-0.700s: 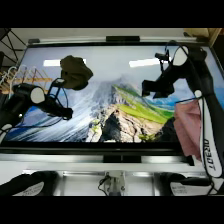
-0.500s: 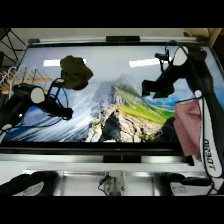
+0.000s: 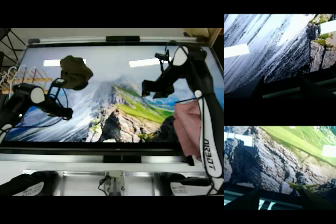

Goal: Fold the shirts.

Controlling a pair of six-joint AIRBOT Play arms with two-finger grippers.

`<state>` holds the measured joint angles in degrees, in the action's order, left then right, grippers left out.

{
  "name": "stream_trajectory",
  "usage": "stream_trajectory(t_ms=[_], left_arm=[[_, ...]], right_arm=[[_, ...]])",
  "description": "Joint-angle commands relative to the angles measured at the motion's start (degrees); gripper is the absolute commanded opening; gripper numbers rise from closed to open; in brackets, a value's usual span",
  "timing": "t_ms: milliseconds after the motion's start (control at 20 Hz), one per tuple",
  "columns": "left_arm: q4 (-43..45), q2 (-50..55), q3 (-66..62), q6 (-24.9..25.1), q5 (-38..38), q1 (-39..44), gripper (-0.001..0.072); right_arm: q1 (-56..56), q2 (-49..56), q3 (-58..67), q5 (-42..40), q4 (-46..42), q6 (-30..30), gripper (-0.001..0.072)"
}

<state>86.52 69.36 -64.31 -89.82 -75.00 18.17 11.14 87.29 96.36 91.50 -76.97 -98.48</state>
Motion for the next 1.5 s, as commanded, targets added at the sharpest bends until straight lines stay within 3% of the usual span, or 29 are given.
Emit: stream_trajectory(t_ms=[0, 250, 400, 550, 750, 850, 950, 1000, 1100, 1150, 1200, 1250, 1450], left_arm=[[0.0, 0.0, 0.0, 0.0, 0.0, 0.0, 0.0512], [-0.3, 0.1, 0.0, 0.0, 2.5, 0.0, 0.0512], [-7.0, 0.7, 0.0, 0.0, 4.3, 0.1, 0.0512], [-7.7, 1.6, 0.0, 0.0, 4.8, 0.0, 0.0512], [-14.2, 2.3, 0.0, -0.9, 6.1, 0.1, 0.0512], [-16.9, 2.9, 0.0, -1.3, 10.9, 0.1, 0.0512], [-17.0, 5.0, -1.7, -2.6, 21.2, -0.7, 0.0506], [-15.9, 7.3, -4.5, -4.3, 25.1, -2.3, 0.046], [-15.8, 14.8, -14.1, -4.8, 28.8, -6.5, 0.046], [-15.8, 19.8, -20.4, -4.8, 27.6, -8.7, 0.0476], [-15.8, 24.6, -26.1, -4.8, 26.0, -10.4, 0.0632], [-16.2, 29.5, -31.4, -5.9, 24.9, -12.0, 0.072], [-19.3, 42.1, -42.1, -6.9, 25.0, -13.9, 0.072]], right_arm=[[0.0, 0.0, 0.1, 0.0, 0.0, 0.0, 0.0603], [0.0, 0.0, 0.1, -3.5, 0.1, 0.1, 0.0603], [0.0, 0.0, 0.1, -7.4, -0.3, 3.4, 0.0603], [0.0, 0.0, 0.1, -10.9, -0.3, 6.9, 0.0603], [0.0, 0.0, 0.1, -12.6, 0.2, 7.1, 0.0603], [0.0, 0.0, 0.1, -14.2, 0.2, 7.0, 0.0603], [0.0, 0.0, 0.1, -14.3, 0.6, 7.0, 0.0603], [0.0, 0.0, 0.1, -13.9, 1.5, 7.0, 0.0603], [0.0, 0.0, 0.0, -12.9, 2.8, 7.0, 0.0603], [0.0, 0.0, 0.0, -12.5, 3.3, 7.0, 0.0603], [0.0, 0.0, 0.1, -12.4, 3.6, 6.7, 0.0603], [0.1, 0.0, 0.1, -12.6, 4.1, 5.8, 0.0603], [0.1, 0.0, 0.0, -12.6, 6.1, 5.7, 0.0603]])
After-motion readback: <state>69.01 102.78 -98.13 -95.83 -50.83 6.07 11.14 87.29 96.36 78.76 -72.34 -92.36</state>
